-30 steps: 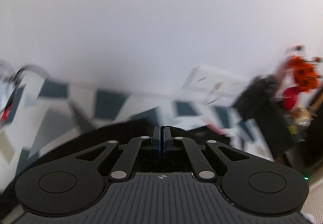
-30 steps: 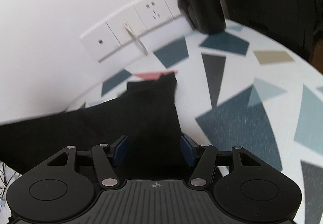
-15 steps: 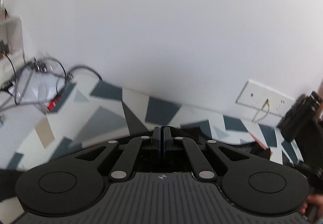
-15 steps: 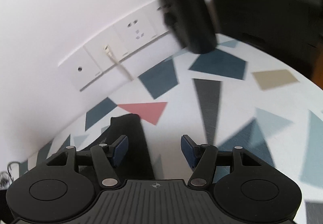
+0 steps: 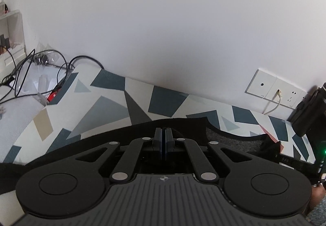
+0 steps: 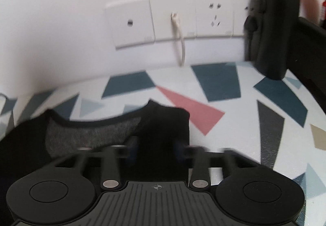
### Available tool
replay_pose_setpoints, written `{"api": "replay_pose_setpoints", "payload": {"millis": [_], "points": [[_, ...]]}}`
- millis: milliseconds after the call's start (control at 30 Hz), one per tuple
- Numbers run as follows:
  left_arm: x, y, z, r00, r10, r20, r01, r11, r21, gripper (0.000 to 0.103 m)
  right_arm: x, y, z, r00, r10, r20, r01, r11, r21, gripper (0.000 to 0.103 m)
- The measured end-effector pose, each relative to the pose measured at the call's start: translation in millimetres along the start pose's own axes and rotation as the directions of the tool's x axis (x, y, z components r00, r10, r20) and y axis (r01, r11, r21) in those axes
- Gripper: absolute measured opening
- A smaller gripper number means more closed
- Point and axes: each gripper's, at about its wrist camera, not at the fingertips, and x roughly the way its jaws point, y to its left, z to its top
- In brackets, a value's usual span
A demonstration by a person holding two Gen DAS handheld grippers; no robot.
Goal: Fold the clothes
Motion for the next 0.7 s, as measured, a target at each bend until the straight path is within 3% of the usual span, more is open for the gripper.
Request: {"api": "replay_pose_setpoints", "payload": {"millis": [167, 267, 367, 500, 600, 633, 700], "points": [[-11.1, -15.2, 12.4, 0.998, -0.049, 0.041, 0.047, 0.998, 0.036, 0.003, -26.1, -27.5, 0.9, 0.992, 0.058, 0.114, -0.073, 0.988, 0.133, 0.003], [-9.6, -26.7, 20.4, 0.994, -0.104, 0.038, 0.102, 0.993, 0.064, 0.003, -43.1, -57.8, 1.8, 0.982, 0.045, 0.186, -0.091, 0.965, 0.246, 0.003], [13.3, -33.7, 23.6, 0.989, -0.147, -0.019, 0.147, 0.988, 0.049, 0.003, -42.0, -90.3, 1.6, 0.981, 0.012, 0.193, -0.081, 0.932, 0.353, 0.003], [64.3, -44.9, 24.2, 0.985, -0.141, -0.098, 0.146, 0.988, 0.051, 0.003, -22.0, -119.7, -7.3, 0.989, -0.008, 0.148, -0.056, 0.904, 0.424, 0.004], [87.2, -49.7, 27.5, 0.984, -0.129, -0.126, 0.139, 0.988, 0.068, 0.003, -16.3, -132.4, -15.2, 0.992, -0.046, 0.116, -0.014, 0.882, 0.472, 0.016], [92.4, -50.8, 29.0, 0.983, -0.126, -0.132, 0.137, 0.988, 0.073, 0.003, -22.4, -133.7, -18.2, 0.991, -0.054, 0.126, -0.013, 0.878, 0.479, 0.028], [102.8, -53.1, 31.8, 0.982, -0.121, -0.144, 0.133, 0.988, 0.083, 0.003, -44.0, -132.1, -24.8, 0.984, -0.065, 0.165, -0.018, 0.89, 0.455, 0.033]]}}
